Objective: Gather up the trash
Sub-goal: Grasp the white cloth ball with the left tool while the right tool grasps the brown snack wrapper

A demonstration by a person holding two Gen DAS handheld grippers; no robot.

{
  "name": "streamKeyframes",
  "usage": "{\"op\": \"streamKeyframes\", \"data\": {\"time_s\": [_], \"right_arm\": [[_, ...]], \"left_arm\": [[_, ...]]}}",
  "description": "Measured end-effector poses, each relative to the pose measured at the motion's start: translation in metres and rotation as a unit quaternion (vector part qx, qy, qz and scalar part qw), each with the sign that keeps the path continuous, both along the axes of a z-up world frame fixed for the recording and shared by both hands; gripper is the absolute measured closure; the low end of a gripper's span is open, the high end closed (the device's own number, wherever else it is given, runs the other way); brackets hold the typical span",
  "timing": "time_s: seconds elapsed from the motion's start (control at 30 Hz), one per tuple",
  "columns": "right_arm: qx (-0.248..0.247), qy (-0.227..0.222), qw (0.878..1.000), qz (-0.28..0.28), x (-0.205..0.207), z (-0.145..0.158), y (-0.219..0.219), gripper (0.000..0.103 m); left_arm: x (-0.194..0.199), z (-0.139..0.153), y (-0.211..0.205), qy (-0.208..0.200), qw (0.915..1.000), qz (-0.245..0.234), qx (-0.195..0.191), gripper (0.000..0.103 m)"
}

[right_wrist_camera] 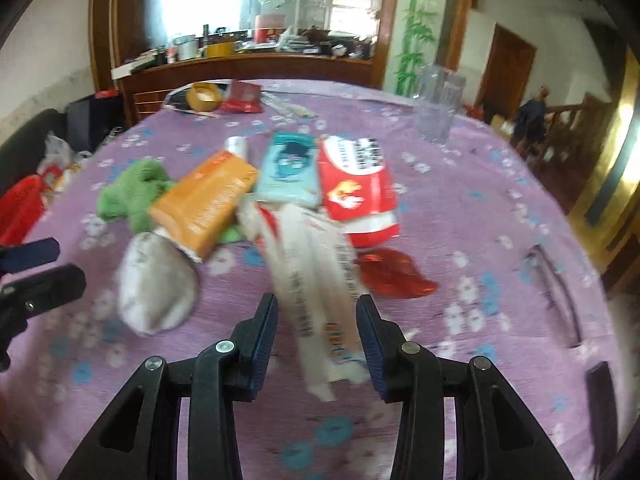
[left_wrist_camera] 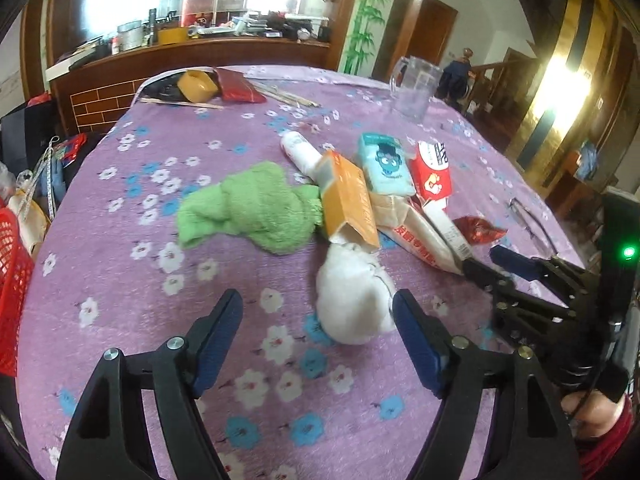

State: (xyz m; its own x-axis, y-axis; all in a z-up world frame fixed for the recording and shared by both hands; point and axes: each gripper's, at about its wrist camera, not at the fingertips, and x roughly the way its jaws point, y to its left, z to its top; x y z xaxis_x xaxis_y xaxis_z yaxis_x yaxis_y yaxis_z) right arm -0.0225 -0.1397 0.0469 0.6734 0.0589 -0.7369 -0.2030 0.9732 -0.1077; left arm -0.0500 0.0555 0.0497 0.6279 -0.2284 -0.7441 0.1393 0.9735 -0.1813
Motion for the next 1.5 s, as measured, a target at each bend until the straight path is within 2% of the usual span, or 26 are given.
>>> {"op": "streamKeyframes", "data": {"time_s": [0.07,0.1,0.33,0.43,0.53,0.57,0.63,0.7,0.83,0.97,1.27,1.3,1.37,1.43,1.5], "right_arm": [[0.006,0.004,1.000,-0.010,0.000,-0.001,-0.010,0.073],[0.005,0.012,1.000,-0.019,0.001,-0.003,-0.016,0.074],[0.036,0.022,0.998,-0.038,-0.004,-0.007,-0.039,0.074],[0.052,0.013,0.998,-0.030,-0.009,-0.002,-0.043,0.074],[0.094,0.003,0.995,-0.030,-0.015,0.009,-0.056,0.063],[0.108,-0.001,0.994,-0.034,-0.017,0.013,-0.063,0.058],[0.127,-0.006,0.991,-0.045,-0.019,0.019,-0.076,0.053],[0.151,-0.004,0.987,-0.058,-0.017,0.020,-0.089,0.047],[0.219,0.025,0.972,-0.082,-0.001,0.010,-0.115,0.047],[0.279,0.056,0.953,-0.103,0.021,0.002,-0.126,0.047],[0.329,0.103,0.930,-0.127,0.062,-0.027,-0.122,0.047],[0.339,0.106,0.926,-0.125,0.063,-0.030,-0.123,0.048],[0.346,0.098,0.926,-0.116,0.064,-0.029,-0.123,0.068],[0.341,0.093,0.929,-0.112,0.061,-0.025,-0.122,0.069],[0.321,0.072,0.938,-0.111,0.053,-0.018,-0.119,0.070]], "left_arm": [[0.004,-0.004,-0.005,0.005,1.0000,-0.003,0.005,0.027],[0.006,-0.006,-0.007,0.009,0.9999,-0.004,0.007,0.026],[0.018,-0.020,-0.017,0.017,0.9996,-0.004,0.020,0.026],[0.024,-0.024,-0.020,0.014,0.9996,-0.007,0.023,0.026],[0.029,-0.027,-0.023,0.010,0.9995,-0.011,0.027,0.027],[0.030,-0.027,-0.024,0.008,0.9996,-0.010,0.025,0.029],[0.032,-0.030,-0.025,0.013,0.9996,-0.017,0.017,0.053],[0.034,-0.032,-0.025,0.020,0.9994,-0.026,-0.002,0.064],[0.028,-0.030,-0.029,0.009,0.9995,-0.029,0.006,0.070],[0.017,-0.026,-0.026,0.001,0.9995,-0.032,0.004,0.070],[-0.009,-0.020,-0.021,-0.027,0.9986,-0.045,0.012,0.070],[-0.010,-0.020,-0.021,-0.028,0.9985,-0.044,0.013,0.070],[-0.012,-0.021,-0.021,-0.029,0.9985,-0.045,0.010,0.070],[-0.014,-0.020,-0.021,-0.033,0.9984,-0.045,0.010,0.070],[-0.016,-0.018,-0.021,-0.040,0.9982,-0.044,0.010,0.070]]}}
